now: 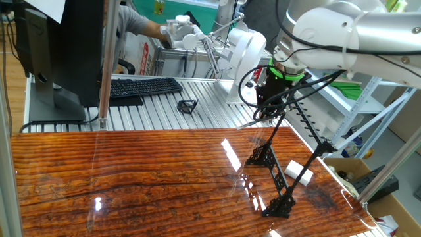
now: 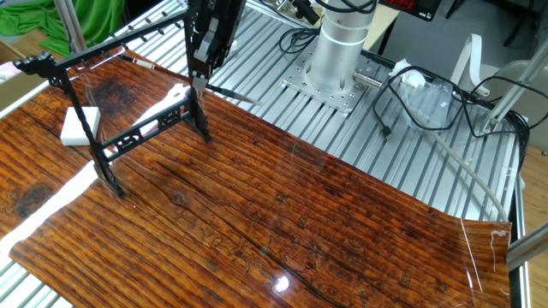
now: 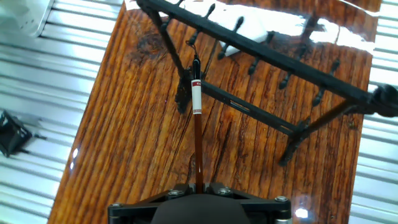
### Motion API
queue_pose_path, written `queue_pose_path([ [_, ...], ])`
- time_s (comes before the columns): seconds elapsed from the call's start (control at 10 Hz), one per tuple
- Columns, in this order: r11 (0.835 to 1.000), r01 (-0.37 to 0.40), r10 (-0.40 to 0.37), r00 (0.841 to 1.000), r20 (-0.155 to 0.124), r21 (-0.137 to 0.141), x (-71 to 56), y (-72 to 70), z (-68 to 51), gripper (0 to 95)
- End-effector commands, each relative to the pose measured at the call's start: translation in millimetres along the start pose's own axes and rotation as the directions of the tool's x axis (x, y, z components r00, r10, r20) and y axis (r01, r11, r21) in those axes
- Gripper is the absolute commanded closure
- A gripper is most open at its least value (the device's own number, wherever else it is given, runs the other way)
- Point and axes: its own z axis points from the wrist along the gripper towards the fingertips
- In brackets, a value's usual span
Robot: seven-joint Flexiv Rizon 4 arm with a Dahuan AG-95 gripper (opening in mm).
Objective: Place the brush on the pen rack
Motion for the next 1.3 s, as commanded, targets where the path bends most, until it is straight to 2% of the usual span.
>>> queue_pose_path([
  [0.1,1.0,-0.006,0.006,1.0,0.009,-0.005,-0.1,0.2,0.3,95.0],
  [0.3,0.999,-0.031,0.031,0.999,0.011,-0.009,-0.2,0.2,0.1,95.0],
  [0.4,0.999,-0.042,0.042,0.999,0.026,-0.017,-0.1,0.2,-0.1,95.0],
  [0.5,0.999,-0.04,0.041,0.998,0.053,-0.018,1.3,0.1,-1.2,95.0],
  [0.8,0.999,-0.034,0.035,0.997,0.066,-0.019,1.9,-0.9,-5.5,95.0],
  [1.0,0.999,-0.039,0.042,0.996,0.078,-0.031,1.1,-1.2,-6.6,95.0],
  [1.2,0.998,-0.048,0.052,0.993,0.104,-0.047,0.8,-1.1,-6.9,95.0],
  [1.3,0.997,-0.055,0.06,0.993,0.104,-0.052,0.8,-1.0,-6.9,95.0],
])
